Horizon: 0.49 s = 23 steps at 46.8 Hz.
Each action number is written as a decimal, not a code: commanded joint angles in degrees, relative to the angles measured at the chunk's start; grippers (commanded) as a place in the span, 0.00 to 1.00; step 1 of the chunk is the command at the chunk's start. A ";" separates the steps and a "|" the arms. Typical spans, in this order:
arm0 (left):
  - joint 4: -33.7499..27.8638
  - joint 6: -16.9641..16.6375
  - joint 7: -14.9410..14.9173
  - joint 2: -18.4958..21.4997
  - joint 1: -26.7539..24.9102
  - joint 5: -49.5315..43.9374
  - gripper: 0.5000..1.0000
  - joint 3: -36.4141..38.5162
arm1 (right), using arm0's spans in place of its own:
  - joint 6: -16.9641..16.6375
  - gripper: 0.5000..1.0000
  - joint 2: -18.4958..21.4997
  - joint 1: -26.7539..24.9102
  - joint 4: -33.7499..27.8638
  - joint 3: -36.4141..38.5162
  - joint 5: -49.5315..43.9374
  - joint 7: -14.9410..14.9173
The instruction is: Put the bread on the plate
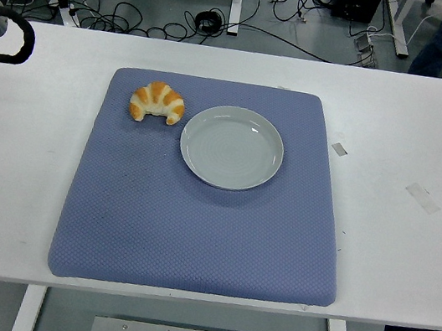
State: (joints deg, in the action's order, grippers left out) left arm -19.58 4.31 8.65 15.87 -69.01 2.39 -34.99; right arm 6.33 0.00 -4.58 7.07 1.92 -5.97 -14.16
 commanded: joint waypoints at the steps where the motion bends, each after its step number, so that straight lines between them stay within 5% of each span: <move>1: -0.19 0.09 0.05 0.04 -0.07 -0.01 0.96 0.01 | 0.00 1.00 0.00 -0.08 -0.04 -0.07 -0.01 0.01; 15: -0.98 0.09 -0.04 -0.05 0.19 0.25 0.96 0.45 | 0.00 1.00 0.00 0.01 0.05 0.01 -0.01 0.01; 23: -5.73 -0.35 -0.30 2.23 0.02 7.80 0.95 9.76 | 0.00 1.00 0.00 0.01 0.05 0.01 -0.01 0.01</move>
State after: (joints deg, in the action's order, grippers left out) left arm -24.39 4.05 8.35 16.84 -68.84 7.62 -27.92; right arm 6.33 0.00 -4.59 7.07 1.90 -5.97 -14.17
